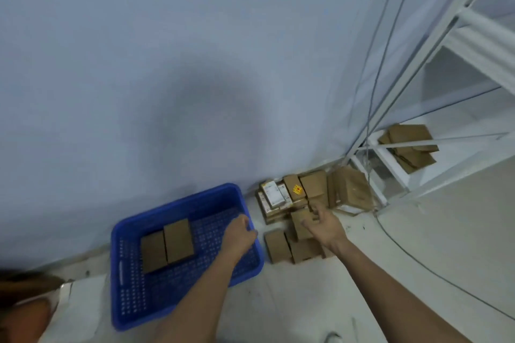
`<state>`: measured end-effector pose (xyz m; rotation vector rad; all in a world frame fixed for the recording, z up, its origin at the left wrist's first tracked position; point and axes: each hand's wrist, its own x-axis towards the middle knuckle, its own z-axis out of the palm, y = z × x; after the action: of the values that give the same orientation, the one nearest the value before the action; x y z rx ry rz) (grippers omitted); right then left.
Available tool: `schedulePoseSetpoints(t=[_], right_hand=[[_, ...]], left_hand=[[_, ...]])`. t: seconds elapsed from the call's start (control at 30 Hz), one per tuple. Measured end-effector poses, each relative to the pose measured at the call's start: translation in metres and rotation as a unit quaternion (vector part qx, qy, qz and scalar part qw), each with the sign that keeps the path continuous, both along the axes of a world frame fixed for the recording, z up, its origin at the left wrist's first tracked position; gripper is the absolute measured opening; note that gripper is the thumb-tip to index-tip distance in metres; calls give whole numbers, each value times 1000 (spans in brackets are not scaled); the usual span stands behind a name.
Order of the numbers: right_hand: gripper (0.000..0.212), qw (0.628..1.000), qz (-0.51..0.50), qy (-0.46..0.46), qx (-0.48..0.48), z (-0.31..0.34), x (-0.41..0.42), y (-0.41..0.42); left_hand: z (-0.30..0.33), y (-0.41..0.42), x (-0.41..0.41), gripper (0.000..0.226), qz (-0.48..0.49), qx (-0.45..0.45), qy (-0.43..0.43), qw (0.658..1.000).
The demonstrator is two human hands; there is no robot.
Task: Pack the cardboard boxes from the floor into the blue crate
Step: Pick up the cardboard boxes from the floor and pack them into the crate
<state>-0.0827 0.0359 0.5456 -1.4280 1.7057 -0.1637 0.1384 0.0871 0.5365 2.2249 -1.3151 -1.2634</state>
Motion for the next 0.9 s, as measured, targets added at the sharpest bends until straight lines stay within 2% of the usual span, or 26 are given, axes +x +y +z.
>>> schedulePoseSetpoints(t=[0.07,0.13,0.23,0.3,0.47,0.63,0.8,0.9], right_hand=[[58,1000,12,0,-4,9,-47,-2],[58,1000,18,-7,-12,17,-89,-4],[59,1000,28,8,-7,15,-140,-10],[59,999,30,7,7,9,-162,-12],[62,999,45,1,29,-5,-187,-25],[63,998,36,-6,55,-19,-198,-46],[61,997,32,8,69,-35,-207,-77],[61,996,30,27,82,-44,-211,-97]], left_hand=[[8,5,-47,6,15,5,9,1000],[12,11,-91,13,30,0,12,999],[13,17,-140,6,36,13,-3,999],[11,20,-161,14,43,27,-7,999],[6,15,-182,31,77,62,-3,995],[-5,-2,-190,37,84,89,-7,993],[-22,-34,-199,31,102,97,25,990],[-30,-57,-207,13,111,109,37,987]])
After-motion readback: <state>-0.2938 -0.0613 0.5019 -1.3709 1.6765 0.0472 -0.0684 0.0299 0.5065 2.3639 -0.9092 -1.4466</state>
